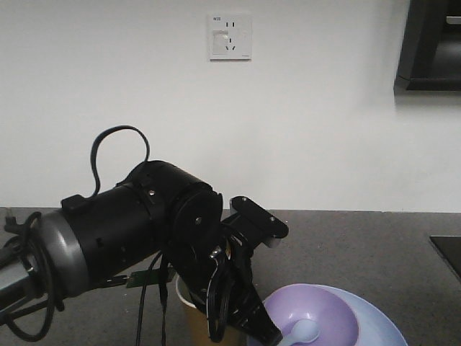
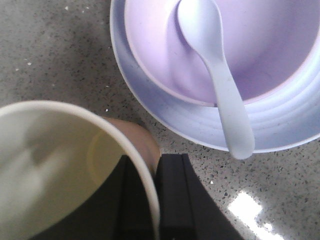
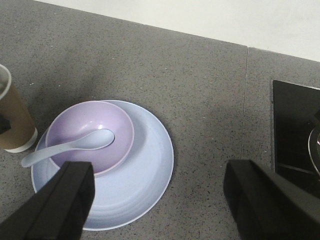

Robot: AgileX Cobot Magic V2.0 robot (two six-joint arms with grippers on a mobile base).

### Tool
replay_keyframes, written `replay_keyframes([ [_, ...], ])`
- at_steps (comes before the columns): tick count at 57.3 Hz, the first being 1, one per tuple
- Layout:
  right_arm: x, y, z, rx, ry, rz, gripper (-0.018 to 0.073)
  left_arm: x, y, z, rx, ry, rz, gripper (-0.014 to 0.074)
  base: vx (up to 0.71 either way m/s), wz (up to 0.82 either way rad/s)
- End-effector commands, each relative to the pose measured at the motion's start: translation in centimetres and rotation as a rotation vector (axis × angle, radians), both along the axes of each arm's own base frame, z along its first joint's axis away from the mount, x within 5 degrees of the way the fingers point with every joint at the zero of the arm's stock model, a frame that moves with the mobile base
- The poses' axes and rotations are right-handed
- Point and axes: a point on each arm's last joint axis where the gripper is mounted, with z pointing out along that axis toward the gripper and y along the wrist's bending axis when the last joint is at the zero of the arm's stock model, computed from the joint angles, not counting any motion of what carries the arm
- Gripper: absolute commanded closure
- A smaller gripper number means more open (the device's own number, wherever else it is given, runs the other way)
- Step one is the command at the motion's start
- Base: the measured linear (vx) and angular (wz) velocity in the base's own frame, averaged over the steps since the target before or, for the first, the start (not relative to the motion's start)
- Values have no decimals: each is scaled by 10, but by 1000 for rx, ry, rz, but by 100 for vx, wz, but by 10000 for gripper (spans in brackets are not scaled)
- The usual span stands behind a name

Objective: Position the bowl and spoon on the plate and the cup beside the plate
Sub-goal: 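Move the cup beside the plate and release it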

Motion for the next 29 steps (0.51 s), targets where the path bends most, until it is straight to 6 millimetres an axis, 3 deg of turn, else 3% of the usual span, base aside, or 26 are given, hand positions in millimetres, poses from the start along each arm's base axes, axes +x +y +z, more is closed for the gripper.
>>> replay_keyframes([
  [1,0,-1,14,6,-105,-1,-22,-5,0,28,-87,-79,-1,596,0,0],
  [17,0,-1,14,5,-101,-1,-22,-4,-2,26,-88,-77,2,546,0,0],
  [29,0,-1,14,5,-98,-1,-22,-4,-2,25,-85,-73,2,366,0,0],
])
